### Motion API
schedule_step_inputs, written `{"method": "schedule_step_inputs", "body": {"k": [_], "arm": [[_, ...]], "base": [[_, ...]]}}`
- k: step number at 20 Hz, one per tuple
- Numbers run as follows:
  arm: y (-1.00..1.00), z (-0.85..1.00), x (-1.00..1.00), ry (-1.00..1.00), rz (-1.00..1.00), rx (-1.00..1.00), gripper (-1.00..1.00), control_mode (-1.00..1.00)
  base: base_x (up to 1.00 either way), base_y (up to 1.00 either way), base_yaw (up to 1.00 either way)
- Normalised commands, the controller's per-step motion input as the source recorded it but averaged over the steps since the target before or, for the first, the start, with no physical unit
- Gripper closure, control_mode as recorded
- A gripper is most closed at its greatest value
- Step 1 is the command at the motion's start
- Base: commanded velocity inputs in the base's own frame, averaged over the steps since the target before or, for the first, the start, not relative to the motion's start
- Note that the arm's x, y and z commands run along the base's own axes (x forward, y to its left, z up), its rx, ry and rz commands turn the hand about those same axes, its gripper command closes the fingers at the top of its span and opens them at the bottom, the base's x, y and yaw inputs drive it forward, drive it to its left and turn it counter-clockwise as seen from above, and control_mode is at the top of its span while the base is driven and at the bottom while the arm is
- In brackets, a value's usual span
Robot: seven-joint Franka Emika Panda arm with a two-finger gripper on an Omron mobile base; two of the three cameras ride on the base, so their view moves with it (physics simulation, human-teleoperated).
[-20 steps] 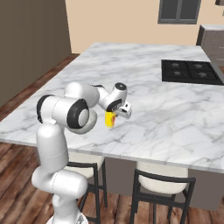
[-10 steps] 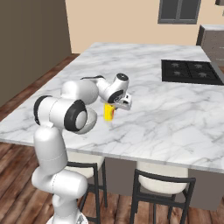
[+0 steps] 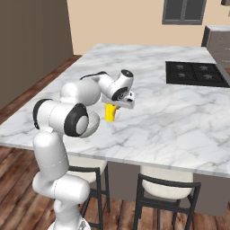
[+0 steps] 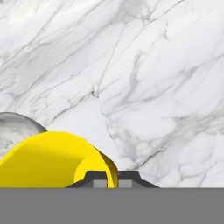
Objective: Place the cup inside the bowl on the dining table and move the bowl to any counter.
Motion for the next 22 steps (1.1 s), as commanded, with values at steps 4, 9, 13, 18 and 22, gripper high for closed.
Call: {"method": "schedule_step_inputs", "body": {"k": [4, 9, 13, 18, 22], "arm": [[0.18, 0.15, -0.13, 0.0, 0.14, 0.0, 1.0, -1.0], [0.28, 0.14, -0.24, 0.0, 0.14, 0.0, 1.0, -1.0], [0.39, 0.11, -0.3, 0.0, 0.13, 0.0, 1.0, -1.0], [0.43, 0.1, -0.2, 0.0, 0.12, 0.0, 1.0, -1.0], [0.54, 0.03, -0.05, 0.0, 0.07, 0.0, 1.0, -1.0]], "base": [[0.0, 0.0, 0.0], [0.0, 0.0, 0.0], [0.0, 0.0, 0.0], [0.0, 0.0, 0.0], [0.0, 0.0, 0.0]]}}
